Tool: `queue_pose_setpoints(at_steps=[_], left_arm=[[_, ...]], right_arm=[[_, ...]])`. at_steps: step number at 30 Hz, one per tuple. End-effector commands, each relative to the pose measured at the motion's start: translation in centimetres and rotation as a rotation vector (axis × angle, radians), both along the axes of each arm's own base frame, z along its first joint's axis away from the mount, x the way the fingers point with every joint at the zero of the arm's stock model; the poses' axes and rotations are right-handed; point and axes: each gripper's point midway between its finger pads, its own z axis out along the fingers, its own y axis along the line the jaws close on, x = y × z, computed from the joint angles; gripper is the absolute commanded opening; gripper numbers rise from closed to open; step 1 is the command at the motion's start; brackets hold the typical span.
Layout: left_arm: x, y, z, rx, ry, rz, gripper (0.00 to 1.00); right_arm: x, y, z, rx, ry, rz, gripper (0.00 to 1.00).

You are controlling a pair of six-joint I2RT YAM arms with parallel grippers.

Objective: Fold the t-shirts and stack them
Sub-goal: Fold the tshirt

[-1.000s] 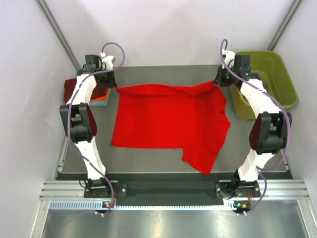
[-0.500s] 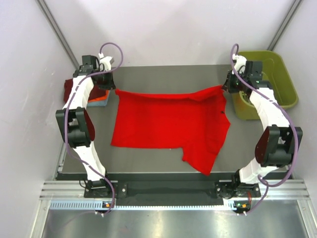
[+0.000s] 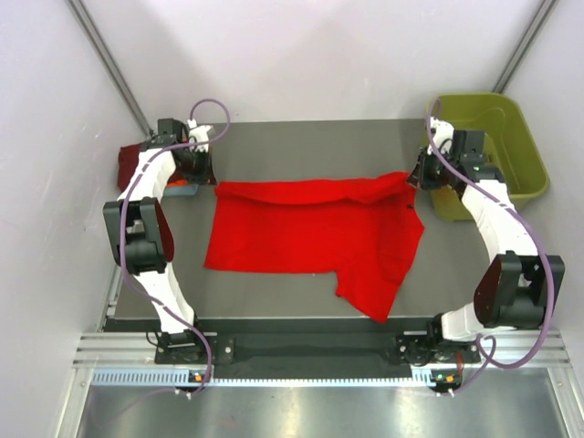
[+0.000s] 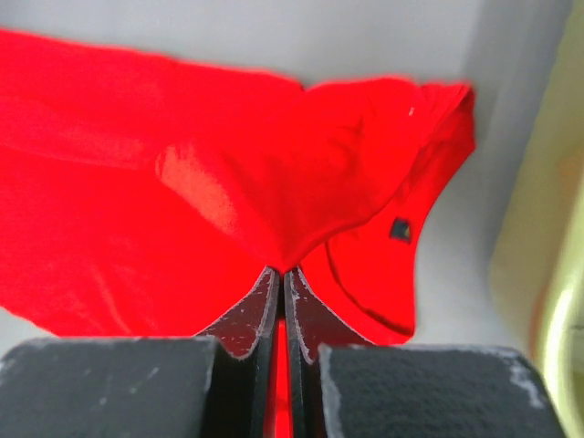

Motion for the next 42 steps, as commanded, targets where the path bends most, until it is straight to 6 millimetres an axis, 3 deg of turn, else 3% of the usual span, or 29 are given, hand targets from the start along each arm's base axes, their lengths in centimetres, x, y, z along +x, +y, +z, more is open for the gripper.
queue_pose_setpoints(at_steps=[1, 8, 15, 19, 27, 42], left_arm=[[-1.0, 0.0, 1.7, -0.014, -0.038, 0.008, 0.00], [-1.4, -0.1, -0.2, -0.034, 0.018, 0.030, 0.00], [-1.0, -0.1, -1.3, -0.045, 0.057, 0.055, 0.00], [-0.7, -0.1, -2.0, -0.052, 0.096, 0.071, 0.00], [-0.8, 0.8, -2.2, -0.003, 0.117, 0.086, 0.11], [-0.1, 1.9, -0.1, 0.032, 0.043, 0.159, 0.15]], right_arm=[[-0.7, 0.1, 0.0, 0.023, -0.010, 0.000, 0.00], [-1.7, 0.1, -5.0, 0.014, 0.083, 0.010, 0.00], [-2.7, -0.2, -7.6, 0.001, 0.131, 0.007, 0.00], [-3.0, -0.2, -7.8, -0.005, 0.132, 0.003, 0.00], [-2.7, -0.2, -8.0, -0.005, 0.135, 0.003, 0.00], [-1.6, -0.1, -7.6, 0.008, 0.127, 0.003, 0.00]])
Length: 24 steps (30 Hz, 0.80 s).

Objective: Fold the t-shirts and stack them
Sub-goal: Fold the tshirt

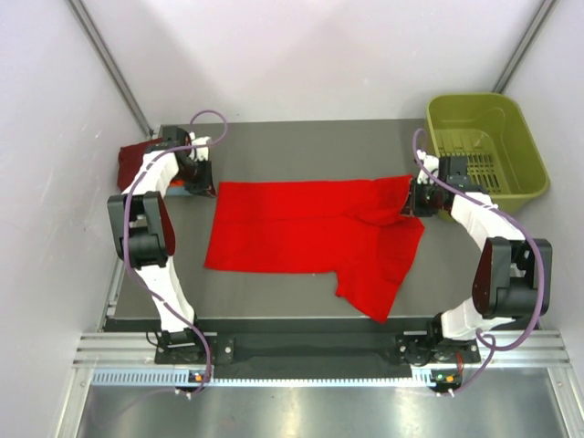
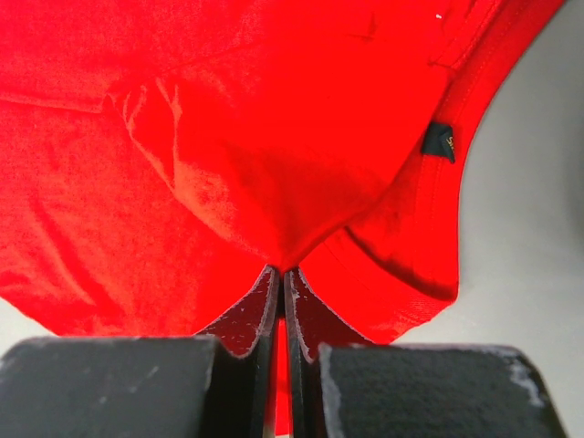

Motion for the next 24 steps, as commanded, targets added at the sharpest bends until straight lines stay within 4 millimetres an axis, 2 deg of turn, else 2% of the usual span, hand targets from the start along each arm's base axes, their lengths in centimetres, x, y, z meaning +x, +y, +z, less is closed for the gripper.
queue_pose_setpoints(at_steps=[1, 3, 6, 9, 11, 13, 16, 20, 23, 24], left_arm=[[2.3, 0.8, 5.2, 0.026, -0.187, 0.045, 0.16], [2.6, -0.4, 6.2, -0.019, -0.227, -0.009, 0.17], [2.2, -2.9, 6.1, -0.069, -0.195, -0.094, 0.15], [0.4, -5.1, 3.7, -0.150, -0.066, -0.131, 0.10], [-0.3, -6.0, 3.1, -0.205, -0.026, -0.132, 0.07], [-0.7, -6.4, 1.9, -0.216, 0.011, -0.123, 0.02], [-1.2, -6.4, 0.5, -0.220, 0.071, -0.110, 0.01], [-1.6, -6.5, -0.6, -0.232, 0.128, -0.099, 0.00], [-1.9, -6.6, -1.4, -0.237, 0.170, -0.087, 0.00], [-2.0, -6.6, -1.7, -0.240, 0.184, -0.083, 0.00]], right_arm=[[2.3, -0.2, 2.4, 0.003, -0.095, 0.003, 0.00], [2.3, -0.2, 2.4, 0.003, -0.095, 0.003, 0.00], [2.2, -0.1, 2.3, 0.006, -0.091, 0.004, 0.00], [2.4, 0.0, 2.7, 0.012, -0.096, 0.003, 0.00], [2.7, 0.1, 3.1, 0.019, -0.103, 0.000, 0.00], [3.0, 0.4, 3.6, 0.031, -0.111, 0.002, 0.00], [4.2, 1.2, 5.2, 0.072, -0.137, -0.004, 0.00], [5.5, 2.2, 5.9, 0.090, -0.155, 0.018, 0.00], [6.6, 2.3, 5.5, 0.097, -0.153, 0.014, 0.00], [6.8, 2.3, 4.8, 0.097, -0.135, 0.011, 0.00]])
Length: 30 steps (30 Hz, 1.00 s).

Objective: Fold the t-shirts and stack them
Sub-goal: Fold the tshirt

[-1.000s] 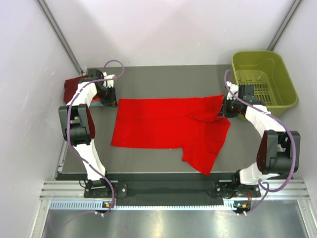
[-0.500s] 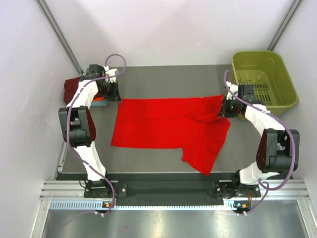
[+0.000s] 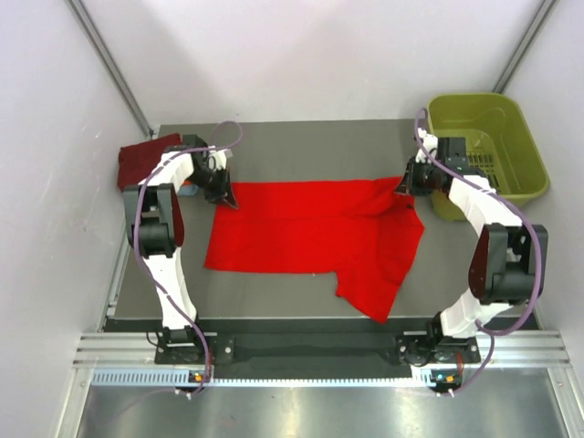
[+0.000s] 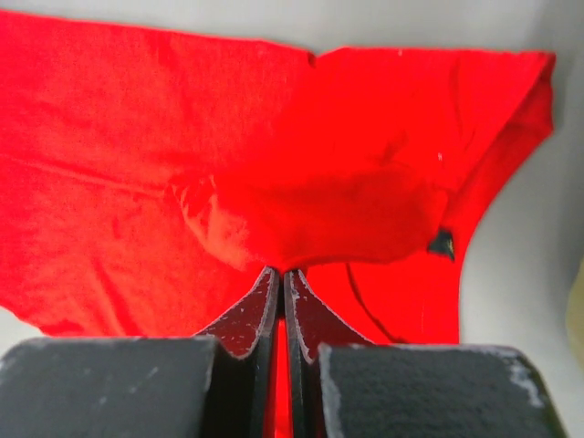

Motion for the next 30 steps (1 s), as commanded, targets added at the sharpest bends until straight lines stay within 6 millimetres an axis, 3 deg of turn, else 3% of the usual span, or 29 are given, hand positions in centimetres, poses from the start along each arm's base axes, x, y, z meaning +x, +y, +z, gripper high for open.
queue_pose_setpoints(at_steps=[1, 5, 24, 30], left_arm=[[-0.3, -0.4, 0.6, -0.035, 0.033, 0.008, 0.00], [-0.7, -0.4, 0.2, -0.029, 0.050, 0.008, 0.00], [-1.2, -0.3, -0.4, -0.022, 0.067, 0.009, 0.00], [-1.2, -0.1, -0.2, -0.017, 0.062, 0.011, 0.00]], right_arm=[[2.4, 2.0, 1.3, 0.031, -0.060, 0.038, 0.00], [3.5, 2.5, 0.0, 0.022, -0.039, 0.047, 0.00], [6.7, 1.6, -1.1, -0.047, -0.058, 0.008, 0.00], [8.6, 1.4, -1.5, -0.058, -0.069, -0.004, 0.00]])
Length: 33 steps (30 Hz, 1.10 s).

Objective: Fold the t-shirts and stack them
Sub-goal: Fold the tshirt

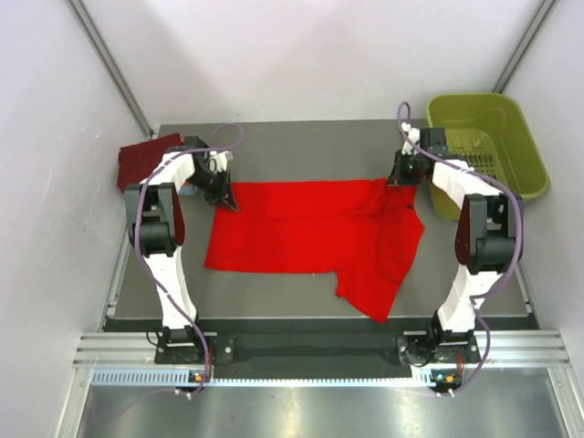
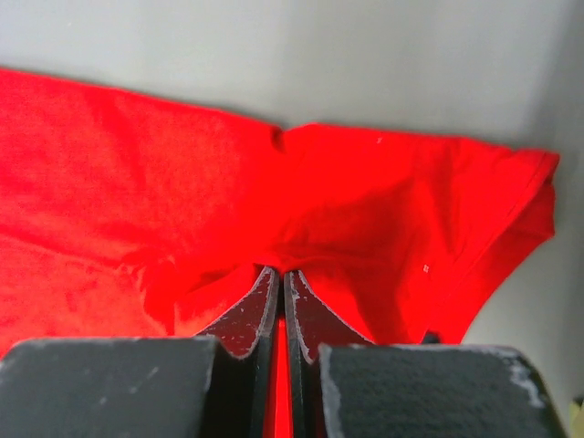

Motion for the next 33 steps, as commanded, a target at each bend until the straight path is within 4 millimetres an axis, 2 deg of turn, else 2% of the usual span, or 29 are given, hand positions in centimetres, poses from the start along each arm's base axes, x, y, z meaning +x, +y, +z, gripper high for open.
queue_pose_setpoints(at_steps=[1, 2, 7, 12, 13, 14, 15, 16, 19, 21, 22, 24, 25, 26, 27, 28, 30, 31, 32, 33], left_arm=[[-0.4, -0.1, 0.7, -0.011, 0.004, 0.002, 0.00], [-0.4, 0.0, 0.7, -0.010, 0.005, 0.005, 0.00], [-0.8, 0.0, 0.6, -0.008, 0.009, 0.000, 0.00], [-0.9, -0.1, 0.8, -0.012, 0.010, 0.006, 0.00], [-0.8, -0.1, 0.8, -0.012, 0.007, 0.005, 0.00], [-0.7, -0.2, 0.9, -0.014, 0.006, 0.005, 0.00], [-0.7, -0.1, 0.9, -0.013, 0.005, 0.006, 0.00], [-0.7, -0.2, 0.9, -0.016, 0.004, 0.005, 0.00], [-0.7, -0.3, 1.1, -0.020, 0.002, 0.006, 0.00], [-0.8, -0.4, 1.1, -0.031, 0.004, 0.010, 0.00], [-0.7, -0.5, 1.1, -0.034, 0.002, 0.008, 0.00], [-0.7, -0.6, 1.3, -0.041, 0.001, 0.011, 0.00], [-0.6, -0.6, 1.3, -0.045, -0.003, 0.011, 0.00], [-0.6, -0.7, 1.5, -0.047, -0.005, 0.012, 0.00], [-0.5, -0.7, 1.6, -0.050, -0.008, 0.013, 0.00], [-0.4, -0.7, 1.6, -0.053, -0.009, 0.013, 0.00], [-0.2, -0.9, 1.6, -0.061, -0.008, 0.017, 0.00], [-0.2, -1.0, 1.5, -0.064, -0.005, 0.016, 0.00], [-0.2, -1.0, 1.5, -0.071, 0.000, 0.020, 0.00], [-0.3, -1.1, 1.3, -0.071, 0.007, 0.021, 0.00]], right_arm=[[3.3, 0.1, 2.7, -0.015, -0.117, -0.001, 0.00], [3.6, 0.1, 2.2, -0.016, -0.110, -0.002, 0.00], [5.1, 0.1, 2.9, -0.021, -0.136, -0.006, 0.00], [5.5, 0.1, 2.5, -0.041, -0.139, -0.010, 0.00], [5.6, -0.1, 2.4, -0.048, -0.140, -0.015, 0.02], [5.6, -0.1, 2.5, -0.066, -0.146, -0.018, 0.26], [5.5, -0.1, 2.5, -0.068, -0.145, -0.016, 0.26], [5.6, -0.4, 2.8, -0.083, -0.153, -0.023, 0.48], [5.4, -1.0, 4.0, -0.112, -0.178, -0.036, 0.72], [5.1, -1.4, 4.6, -0.148, -0.198, -0.028, 0.73], [4.9, -1.5, 6.0, -0.152, -0.226, -0.031, 0.73], [3.8, -1.4, 6.5, -0.149, -0.220, -0.010, 0.72], [3.1, -0.7, 7.6, -0.115, -0.232, 0.019, 0.66], [2.5, -0.1, 7.8, -0.086, -0.222, 0.033, 0.62], [1.2, 0.6, 7.2, -0.058, -0.184, 0.054, 0.59], [-0.1, 2.1, 7.7, -0.014, -0.179, 0.100, 0.54], [-2.6, 3.7, 6.1, 0.045, -0.096, 0.121, 0.54], [-4.0, 5.5, 6.3, 0.097, -0.076, 0.165, 0.54], [-4.9, 6.2, 5.9, 0.137, -0.039, 0.159, 0.54], [-6.2, 6.7, 4.5, 0.157, 0.009, 0.157, 0.54]])
